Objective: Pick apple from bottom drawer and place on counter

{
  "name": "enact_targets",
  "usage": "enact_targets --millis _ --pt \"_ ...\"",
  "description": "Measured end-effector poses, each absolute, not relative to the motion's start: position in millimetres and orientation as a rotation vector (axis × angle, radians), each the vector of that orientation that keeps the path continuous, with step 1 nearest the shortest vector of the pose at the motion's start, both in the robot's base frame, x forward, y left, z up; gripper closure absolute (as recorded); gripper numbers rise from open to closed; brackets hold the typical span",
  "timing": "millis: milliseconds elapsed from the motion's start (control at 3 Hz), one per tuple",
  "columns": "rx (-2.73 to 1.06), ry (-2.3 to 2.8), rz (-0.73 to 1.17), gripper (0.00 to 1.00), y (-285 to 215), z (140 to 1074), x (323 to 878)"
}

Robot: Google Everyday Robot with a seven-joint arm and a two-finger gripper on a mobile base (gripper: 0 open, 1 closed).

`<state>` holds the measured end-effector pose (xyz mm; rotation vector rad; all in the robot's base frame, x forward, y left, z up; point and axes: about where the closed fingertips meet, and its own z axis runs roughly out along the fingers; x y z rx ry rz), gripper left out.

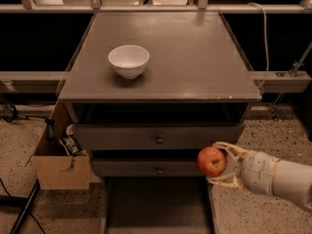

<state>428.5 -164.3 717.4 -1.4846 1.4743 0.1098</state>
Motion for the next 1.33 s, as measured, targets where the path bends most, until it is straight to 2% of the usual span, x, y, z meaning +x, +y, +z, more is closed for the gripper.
enact_targets --millis 333,1333 --pt "-1.430 1.449 0.099 1.00 -171.9 770.7 448.2" --pt "-1.342 1.452 0.018 1.00 -187.1 784.9 473.2"
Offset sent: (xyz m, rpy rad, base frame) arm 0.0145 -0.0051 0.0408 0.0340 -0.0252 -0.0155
